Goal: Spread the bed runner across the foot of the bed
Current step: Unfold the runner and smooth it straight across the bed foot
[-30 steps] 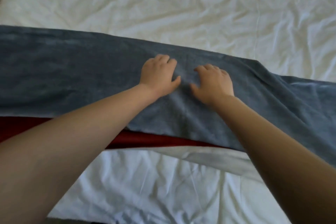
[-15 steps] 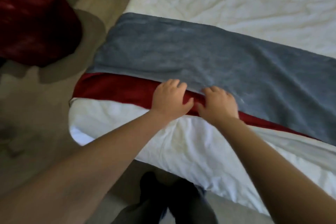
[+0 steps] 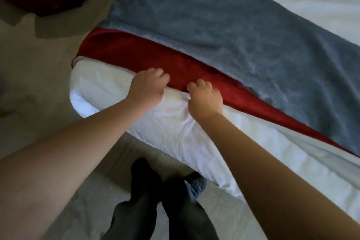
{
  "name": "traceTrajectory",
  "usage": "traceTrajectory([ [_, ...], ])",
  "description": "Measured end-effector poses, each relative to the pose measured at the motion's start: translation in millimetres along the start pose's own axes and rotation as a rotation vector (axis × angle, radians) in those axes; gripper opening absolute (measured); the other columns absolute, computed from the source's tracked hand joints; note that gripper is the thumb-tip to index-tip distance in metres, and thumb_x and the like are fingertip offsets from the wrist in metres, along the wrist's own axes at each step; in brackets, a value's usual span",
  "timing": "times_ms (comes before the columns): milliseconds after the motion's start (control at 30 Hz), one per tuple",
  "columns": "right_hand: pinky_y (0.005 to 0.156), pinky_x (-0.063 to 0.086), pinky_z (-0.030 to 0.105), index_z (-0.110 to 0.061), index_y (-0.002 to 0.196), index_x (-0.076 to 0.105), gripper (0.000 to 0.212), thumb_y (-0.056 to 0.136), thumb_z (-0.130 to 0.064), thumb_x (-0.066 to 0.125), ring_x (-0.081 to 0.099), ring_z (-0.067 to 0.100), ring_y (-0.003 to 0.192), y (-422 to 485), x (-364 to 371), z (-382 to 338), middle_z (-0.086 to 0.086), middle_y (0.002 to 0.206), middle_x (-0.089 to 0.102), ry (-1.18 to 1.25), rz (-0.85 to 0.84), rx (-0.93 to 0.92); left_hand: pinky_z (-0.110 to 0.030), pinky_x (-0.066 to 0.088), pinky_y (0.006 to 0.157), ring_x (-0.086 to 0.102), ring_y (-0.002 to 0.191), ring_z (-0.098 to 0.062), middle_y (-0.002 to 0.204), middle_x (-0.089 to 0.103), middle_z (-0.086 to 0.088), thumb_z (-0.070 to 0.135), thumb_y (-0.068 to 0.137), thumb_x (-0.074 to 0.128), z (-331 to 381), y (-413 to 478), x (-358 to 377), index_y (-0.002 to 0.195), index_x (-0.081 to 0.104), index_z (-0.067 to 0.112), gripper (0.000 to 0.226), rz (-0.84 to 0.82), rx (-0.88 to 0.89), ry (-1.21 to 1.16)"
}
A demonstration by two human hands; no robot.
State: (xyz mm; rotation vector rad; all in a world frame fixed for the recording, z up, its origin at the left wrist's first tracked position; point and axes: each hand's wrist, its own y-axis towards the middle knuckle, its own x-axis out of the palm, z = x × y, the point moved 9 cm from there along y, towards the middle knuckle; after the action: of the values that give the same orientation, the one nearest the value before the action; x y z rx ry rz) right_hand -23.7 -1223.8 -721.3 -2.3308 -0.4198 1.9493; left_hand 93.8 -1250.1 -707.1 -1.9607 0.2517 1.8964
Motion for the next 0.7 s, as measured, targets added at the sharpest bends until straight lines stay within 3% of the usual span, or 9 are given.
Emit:
traceTrajectory([
  [167,0.06,0.035,0.03,-0.009,0.1,0.058,0.027,0.078,0.005,0.05,0.055,0.028,0.093,4,10,-1,0.008,0.101,0.059,-0.026,0.015,0.117,-0.037,0.037,0.063,0.055,0.082,-0.031,0.085,0.059,-0.01,-0.003,0.078,0.051,-23,5,-2,0.088,0.063,0.007,0.019,0.022,-0.03,0.015],
  [333,0.067,0.044,0.034,-0.009,0.103,0.058,0.027,0.08,0.0,0.049,0.056,0.028,0.096,-17,26,-31,0.009,0.104,0.062,0.006,-0.023,0.174,-0.036,0.037,0.059,0.059,0.078,-0.034,0.082,0.061,-0.014,-0.008,0.072,0.051,-34,-20,-2,0.083,0.063,0.004,0.02,-0.007,0.099,-0.04],
  [533,0.059,0.033,0.031,-0.005,0.092,0.061,0.024,0.071,0.001,0.054,0.059,0.033,0.086,-43,43,-71,0.013,0.091,0.064,0.05,-0.024,0.222,-0.031,0.04,0.05,0.06,0.061,-0.029,0.066,0.061,-0.008,-0.01,0.056,0.066,-55,-55,10,0.069,0.065,0.007,0.021,-0.019,0.244,-0.017],
  [700,0.058,0.036,0.032,-0.006,0.091,0.062,0.023,0.071,0.0,0.053,0.058,0.031,0.085,-55,46,-81,0.011,0.09,0.064,0.055,-0.064,0.283,-0.026,0.042,0.045,0.056,0.051,-0.023,0.056,0.057,-0.003,-0.008,0.044,0.073,-56,-75,12,0.059,0.062,0.01,0.026,-0.01,0.353,-0.046],
])
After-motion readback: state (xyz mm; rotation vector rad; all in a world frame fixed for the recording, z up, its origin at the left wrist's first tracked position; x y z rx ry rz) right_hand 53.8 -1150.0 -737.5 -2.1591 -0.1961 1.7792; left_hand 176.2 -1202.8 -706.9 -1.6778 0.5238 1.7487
